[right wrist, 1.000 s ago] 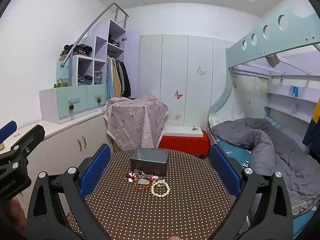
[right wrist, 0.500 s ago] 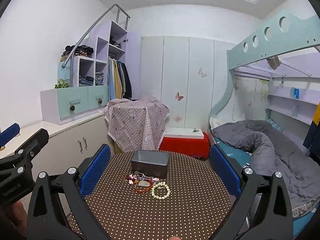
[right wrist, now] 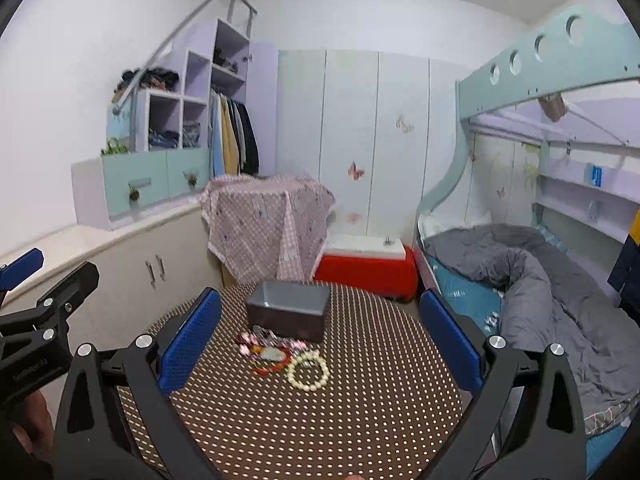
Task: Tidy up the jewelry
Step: 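Grasp the red-cord pendant with the left tool while the right tool grasps the cream bead bracelet, then carry both pieces into the grey metal box and open both tools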
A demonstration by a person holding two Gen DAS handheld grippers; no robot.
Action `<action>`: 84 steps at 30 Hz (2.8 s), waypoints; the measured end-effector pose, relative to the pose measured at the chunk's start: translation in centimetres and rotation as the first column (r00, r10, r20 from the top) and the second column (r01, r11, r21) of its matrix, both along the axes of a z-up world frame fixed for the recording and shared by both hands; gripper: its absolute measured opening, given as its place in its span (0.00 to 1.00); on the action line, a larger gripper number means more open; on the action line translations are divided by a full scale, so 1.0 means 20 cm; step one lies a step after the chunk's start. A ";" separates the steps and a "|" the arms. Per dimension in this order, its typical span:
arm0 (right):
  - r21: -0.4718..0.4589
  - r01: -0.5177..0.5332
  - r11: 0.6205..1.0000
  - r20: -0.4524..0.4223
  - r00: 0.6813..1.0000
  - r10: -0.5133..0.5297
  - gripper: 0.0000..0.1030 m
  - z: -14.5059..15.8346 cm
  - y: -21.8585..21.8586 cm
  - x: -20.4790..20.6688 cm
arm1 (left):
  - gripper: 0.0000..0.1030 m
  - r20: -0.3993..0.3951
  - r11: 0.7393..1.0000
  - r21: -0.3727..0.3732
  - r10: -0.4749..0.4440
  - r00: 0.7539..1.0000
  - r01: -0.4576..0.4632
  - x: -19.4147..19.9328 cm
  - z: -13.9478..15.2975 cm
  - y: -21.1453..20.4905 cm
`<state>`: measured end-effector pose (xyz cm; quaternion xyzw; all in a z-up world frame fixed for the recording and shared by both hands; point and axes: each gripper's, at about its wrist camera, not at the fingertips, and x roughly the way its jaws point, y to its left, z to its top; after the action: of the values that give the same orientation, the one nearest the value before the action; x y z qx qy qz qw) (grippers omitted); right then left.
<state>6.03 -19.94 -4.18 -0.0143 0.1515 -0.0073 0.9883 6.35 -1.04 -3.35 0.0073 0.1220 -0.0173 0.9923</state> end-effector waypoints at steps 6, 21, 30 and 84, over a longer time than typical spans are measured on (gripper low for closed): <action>0.032 0.027 0.999 -0.161 0.987 -0.022 0.93 -0.24 -0.12 0.23 | 0.94 -0.183 1.000 0.012 0.003 0.983 0.000 0.29 -0.27 -0.02; 0.091 -0.004 0.996 -0.442 0.896 0.044 0.93 -0.63 -0.27 0.54 | 0.94 -0.517 0.997 0.060 -0.005 0.856 0.042 0.84 -0.70 -0.25; 0.147 -0.087 0.985 -0.494 0.856 0.149 0.93 -0.69 -0.31 0.68 | 0.74 -0.632 0.999 0.028 0.000 0.775 0.023 0.99 -0.86 -0.33; 0.212 -0.433 0.876 -0.255 0.841 0.477 0.08 0.11 -0.14 1.18 | 0.09 -0.319 0.915 -0.149 -0.403 0.858 0.374 1.25 0.01 -0.25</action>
<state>29.67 -22.73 -2.02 0.0213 0.2917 0.2412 0.9253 31.35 -6.04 -3.20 -0.0121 0.2881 -0.2232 0.9311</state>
